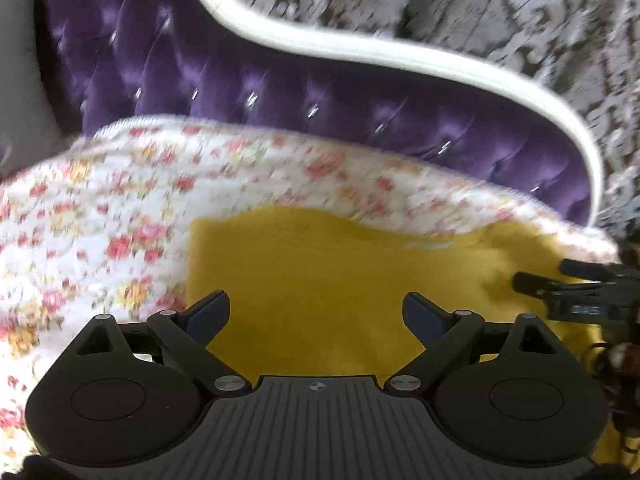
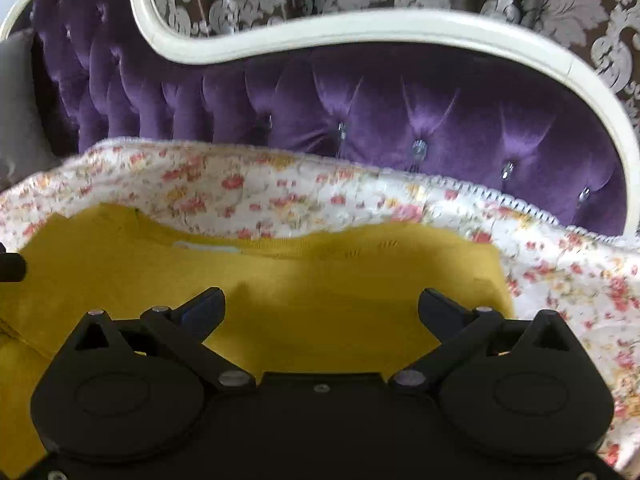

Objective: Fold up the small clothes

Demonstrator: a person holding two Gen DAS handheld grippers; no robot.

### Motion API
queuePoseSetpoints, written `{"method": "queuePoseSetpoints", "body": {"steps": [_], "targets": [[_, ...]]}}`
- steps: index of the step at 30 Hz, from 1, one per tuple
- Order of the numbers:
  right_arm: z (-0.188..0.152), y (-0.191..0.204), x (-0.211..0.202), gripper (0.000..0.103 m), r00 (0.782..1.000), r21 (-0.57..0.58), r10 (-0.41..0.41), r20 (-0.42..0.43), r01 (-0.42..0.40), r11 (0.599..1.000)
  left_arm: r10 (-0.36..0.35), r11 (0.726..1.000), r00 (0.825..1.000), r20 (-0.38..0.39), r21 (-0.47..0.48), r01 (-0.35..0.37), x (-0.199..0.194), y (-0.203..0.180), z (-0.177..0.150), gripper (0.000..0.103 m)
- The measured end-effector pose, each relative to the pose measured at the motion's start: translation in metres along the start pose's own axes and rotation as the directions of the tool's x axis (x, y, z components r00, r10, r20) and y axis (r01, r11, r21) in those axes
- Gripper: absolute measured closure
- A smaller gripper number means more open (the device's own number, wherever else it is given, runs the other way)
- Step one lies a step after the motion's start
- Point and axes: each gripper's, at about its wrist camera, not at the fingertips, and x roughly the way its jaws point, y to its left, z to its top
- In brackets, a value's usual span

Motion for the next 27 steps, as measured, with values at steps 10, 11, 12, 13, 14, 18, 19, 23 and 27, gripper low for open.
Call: {"method": "queuePoseSetpoints", "body": {"steps": [10, 11, 12, 13, 14, 18, 19, 23, 27], "targets": [[-0.023, 0.0, 0.006, 0.0, 1.0, -0.012, -0.011, 0.012, 0.011, 1.0, 0.041, 0.999, 0.999, 0.002, -0.01, -0.041, 0.008, 0.025, -0.029, 0.002], [-0.023, -0.001, 0.005, 0.0, 1.0, -0.011, -0.011, 0.015, 0.011, 1.0, 0.052, 0.999, 0.999, 0.002, 0.001, -0.052, 0.008, 0.021, -0.028, 0.002], [-0.023, -0.001, 0.006, 0.0, 1.0, -0.011, -0.009, 0.016, 0.009, 1.0, 0.064, 0.998, 0.998, 0.005, 0.01, -0.064, 0.009, 0.019, -0.029, 0.001], [-0.023, -0.002, 0.006, 0.0, 1.0, -0.008, -0.007, 0.015, 0.007, 1.0, 0.07, 0.997, 0.997, 0.012, 0.015, -0.07, 0.009, 0.018, -0.031, 0.001], [-0.024, -0.003, 0.007, 0.0, 1.0, -0.004, -0.003, 0.013, 0.003, 1.0, 0.071, 0.997, 0.997, 0.02, 0.014, -0.071, 0.01, 0.017, -0.032, 0.001], [-0.026, -0.006, 0.008, 0.0, 1.0, 0.014, 0.014, 0.016, -0.014, 1.0, 0.062, 0.998, 0.998, 0.031, 0.004, -0.062, 0.013, 0.019, -0.033, 0.0], [-0.026, -0.007, 0.008, 0.0, 1.0, 0.018, 0.016, 0.017, -0.016, 1.0, 0.065, 0.998, 0.997, 0.031, 0.007, -0.065, 0.013, 0.018, -0.033, 0.0], [-0.028, -0.005, 0.01, 0.0, 1.0, 0.015, 0.009, 0.021, -0.01, 1.0, 0.071, 0.997, 0.996, 0.045, 0.008, -0.072, 0.013, 0.017, -0.035, 0.0], [-0.028, -0.007, 0.01, 0.0, 1.0, 0.021, 0.013, 0.024, -0.013, 1.0, 0.069, 0.998, 0.996, 0.048, 0.006, -0.069, 0.013, 0.018, -0.035, 0.0]]}}
